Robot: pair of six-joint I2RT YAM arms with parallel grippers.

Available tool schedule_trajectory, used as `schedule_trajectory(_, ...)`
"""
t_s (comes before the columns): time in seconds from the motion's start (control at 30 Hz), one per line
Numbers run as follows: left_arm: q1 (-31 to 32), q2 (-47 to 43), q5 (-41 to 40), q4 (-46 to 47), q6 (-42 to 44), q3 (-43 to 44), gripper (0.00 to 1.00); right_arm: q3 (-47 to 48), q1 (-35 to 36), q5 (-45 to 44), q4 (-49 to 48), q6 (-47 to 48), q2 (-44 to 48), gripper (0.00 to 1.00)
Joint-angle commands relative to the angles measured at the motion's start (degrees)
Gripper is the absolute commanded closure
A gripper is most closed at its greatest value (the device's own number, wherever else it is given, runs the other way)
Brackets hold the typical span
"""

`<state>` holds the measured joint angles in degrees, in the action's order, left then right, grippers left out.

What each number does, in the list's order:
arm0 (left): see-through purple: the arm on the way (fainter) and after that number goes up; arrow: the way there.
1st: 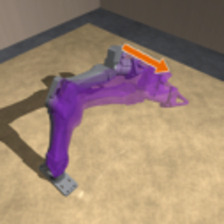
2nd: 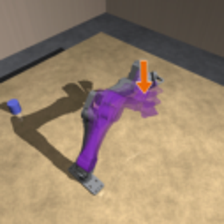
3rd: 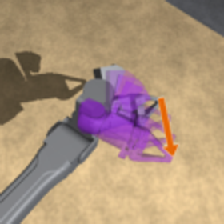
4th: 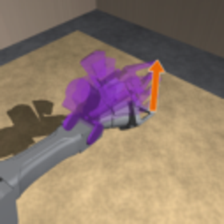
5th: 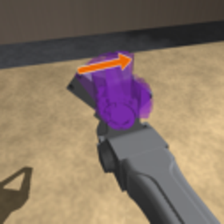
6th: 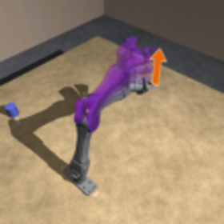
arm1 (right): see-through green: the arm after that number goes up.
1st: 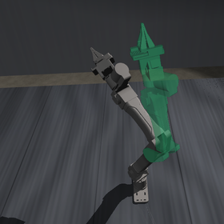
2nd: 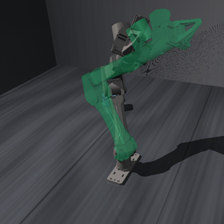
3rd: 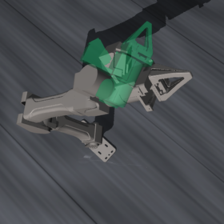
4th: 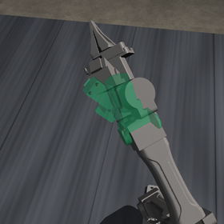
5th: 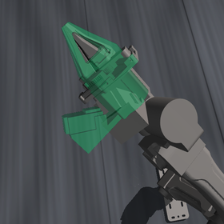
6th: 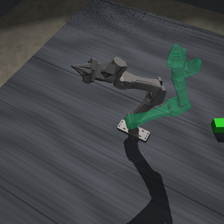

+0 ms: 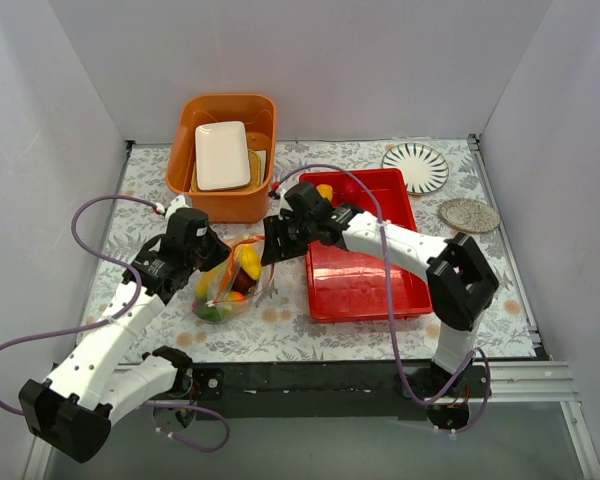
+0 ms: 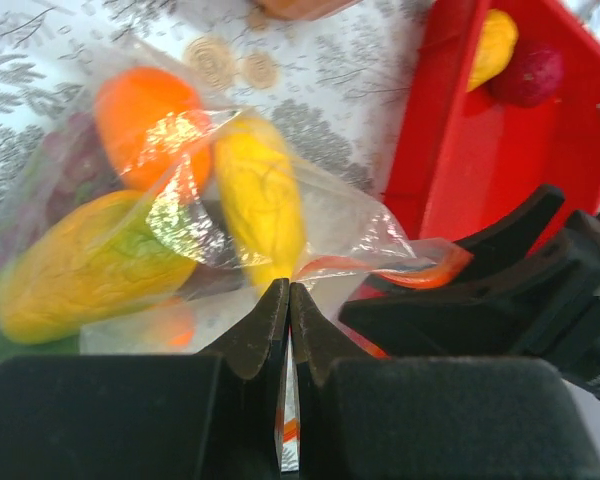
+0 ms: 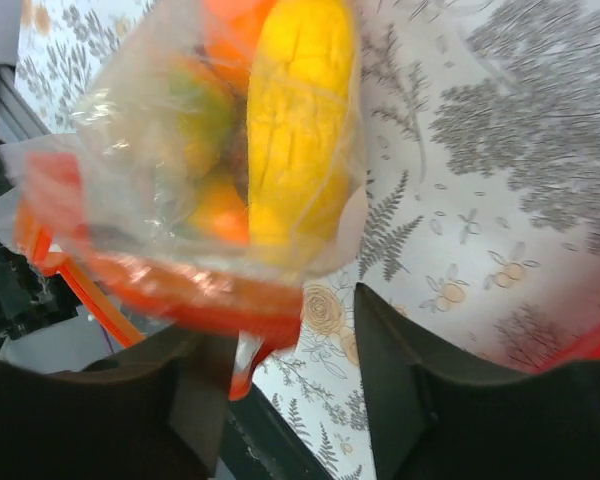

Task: Place the food in the zip-top bag and seal the zipper
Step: Adjust the zipper food storage bag at the center of the board.

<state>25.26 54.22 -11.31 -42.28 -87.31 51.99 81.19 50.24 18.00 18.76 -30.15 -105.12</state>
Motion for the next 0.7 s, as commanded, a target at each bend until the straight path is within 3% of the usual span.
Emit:
schedule_trajectory(0.0,0.0,-1.2,2.9,4.1,0.0,1.4,0.99,0.6,-2.1,-7.4,0.2,1.2,8.8,0.41)
schedule_trajectory(0.13,0.0,0.3,3.5,2.6,1.0,3.9,0.99,-1.0,-8.1,-11.9,0.8,1.4,12.4,0.35)
schedule_trajectory(0.17,0.0,0.4,3.7,2.6,1.2,4.0,0.99,-2.0,-9.7,-11.9,0.7,1.5,12.6,0.29)
schedule_trajectory(0.27,0.0,0.1,3.8,2.5,1.4,3.7,0.99,-2.6,-16.8,-9.7,0.1,2.5,11.5,0.27)
schedule_trajectory(0.43,0.0,-0.3,4.2,2.6,0.6,2.9,0.99,2.1,-24.6,-7.2,1.7,6.0,4.8,0.27)
schedule_trajectory(0.67,0.0,0.4,6.6,2.7,0.6,4.3,0.99,10.5,-28.4,-3.9,2.2,5.8,-5.2,0.25)
